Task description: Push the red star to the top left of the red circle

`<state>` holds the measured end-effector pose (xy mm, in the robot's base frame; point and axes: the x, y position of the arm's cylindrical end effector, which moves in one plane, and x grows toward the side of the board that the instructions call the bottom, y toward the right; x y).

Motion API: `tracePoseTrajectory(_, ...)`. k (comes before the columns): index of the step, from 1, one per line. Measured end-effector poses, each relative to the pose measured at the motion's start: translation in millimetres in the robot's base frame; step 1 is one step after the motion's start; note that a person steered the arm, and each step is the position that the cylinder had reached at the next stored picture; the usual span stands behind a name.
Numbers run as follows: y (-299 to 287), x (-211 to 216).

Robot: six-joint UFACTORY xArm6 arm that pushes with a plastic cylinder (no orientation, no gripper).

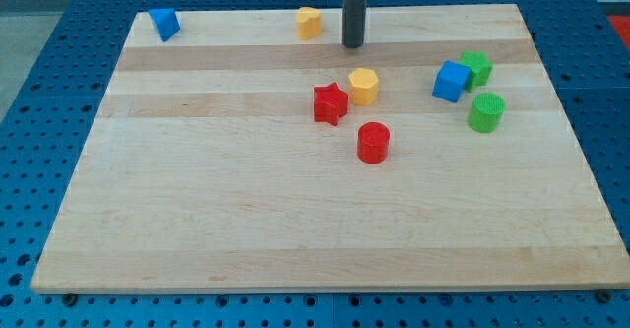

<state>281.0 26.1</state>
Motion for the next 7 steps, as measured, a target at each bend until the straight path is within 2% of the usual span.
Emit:
tracePoseTrajectory(1, -32.5, 11.7)
tracePoseTrajectory(3, -32.7, 22.1)
tracePoseTrajectory(4, -32.7, 67.2)
tracePoseTrajectory(7, -32.7, 70.8)
